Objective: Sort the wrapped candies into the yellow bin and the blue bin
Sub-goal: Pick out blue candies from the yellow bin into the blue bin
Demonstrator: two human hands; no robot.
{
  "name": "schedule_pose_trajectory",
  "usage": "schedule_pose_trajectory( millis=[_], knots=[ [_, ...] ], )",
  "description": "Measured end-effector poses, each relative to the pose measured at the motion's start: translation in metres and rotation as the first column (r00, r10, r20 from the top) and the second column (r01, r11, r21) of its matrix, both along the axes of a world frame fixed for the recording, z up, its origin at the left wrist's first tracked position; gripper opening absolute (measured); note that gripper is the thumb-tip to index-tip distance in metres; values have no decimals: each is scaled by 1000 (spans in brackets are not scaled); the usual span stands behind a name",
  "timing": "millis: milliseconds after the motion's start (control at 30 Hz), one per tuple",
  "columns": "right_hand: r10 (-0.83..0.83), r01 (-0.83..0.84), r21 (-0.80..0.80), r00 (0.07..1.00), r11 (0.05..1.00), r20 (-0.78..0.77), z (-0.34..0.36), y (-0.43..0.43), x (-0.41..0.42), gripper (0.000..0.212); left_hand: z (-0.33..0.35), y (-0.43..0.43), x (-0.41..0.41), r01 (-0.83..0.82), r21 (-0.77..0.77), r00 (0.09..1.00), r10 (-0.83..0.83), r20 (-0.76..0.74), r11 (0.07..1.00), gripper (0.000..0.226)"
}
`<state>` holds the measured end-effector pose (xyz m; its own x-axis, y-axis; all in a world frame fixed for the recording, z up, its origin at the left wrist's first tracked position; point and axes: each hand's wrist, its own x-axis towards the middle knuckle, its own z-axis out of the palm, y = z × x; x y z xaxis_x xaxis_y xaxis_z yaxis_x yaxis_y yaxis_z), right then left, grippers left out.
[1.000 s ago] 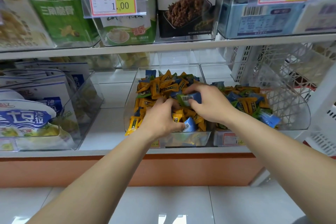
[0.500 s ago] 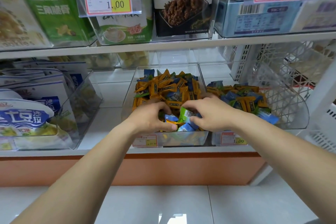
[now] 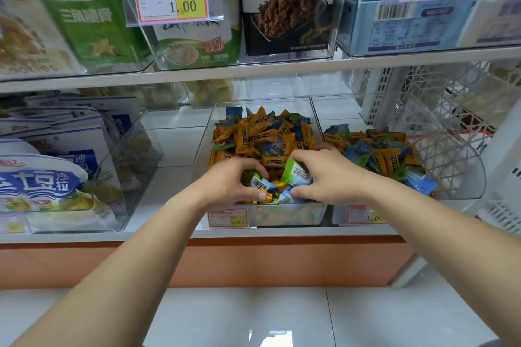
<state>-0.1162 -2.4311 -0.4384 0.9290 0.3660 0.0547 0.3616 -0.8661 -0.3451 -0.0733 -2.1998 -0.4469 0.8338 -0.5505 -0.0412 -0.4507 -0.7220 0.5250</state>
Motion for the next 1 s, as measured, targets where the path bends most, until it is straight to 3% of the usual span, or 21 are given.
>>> schedule_pose_trajectory(
  millis=[67, 200, 267, 333, 400, 467, 633, 767, 867, 1000],
  knots=[
    [-73, 72, 183, 997, 981, -2, 5, -1, 0, 26, 3, 4, 0, -45, -55, 997, 48, 58, 997, 22],
    [-266, 223, 496, 964, 839, 15, 7, -2, 4, 22, 5, 7, 1, -220, -253, 946, 269, 179, 942, 10],
    [-323, 247, 594, 946, 765, 22, 5, 2, 5, 18, 6, -1, -1, -303, -493, 933, 360, 22, 816, 13],
    [-384, 289, 704, 923, 648, -26, 6, 8, 6, 15, 8, -15, -9, -387, -682, 920, 304, -247, 621, 20],
    [-396, 345, 810, 905, 473, -154, 10, 13, 7, 14, 8, -29, -16, -437, -740, 899, 211, -384, 512, 31],
    [-338, 372, 858, 906, 355, -253, 13, 18, 5, 13, 8, -38, -20, -445, -759, 891, 148, -430, 476, 35],
    [-190, 427, 867, 902, 258, -388, 17, 23, -1, 11, 7, -47, -23, -454, -781, 886, 123, -447, 429, 38],
    [-92, 422, 884, 907, 201, -412, 23, 23, -6, 26, 6, -59, -27, -359, -815, 933, 150, -328, 455, 36],
    [-69, 352, 904, 936, 243, -346, 24, 23, -11, 26, 4, -69, -31, -316, -800, 947, 216, -236, 510, 28],
    [-197, 332, 886, 939, 324, -280, 27, 6, -7, 18, 12, -68, -24, -198, -776, 977, 183, -108, 599, 21]
  ],
)
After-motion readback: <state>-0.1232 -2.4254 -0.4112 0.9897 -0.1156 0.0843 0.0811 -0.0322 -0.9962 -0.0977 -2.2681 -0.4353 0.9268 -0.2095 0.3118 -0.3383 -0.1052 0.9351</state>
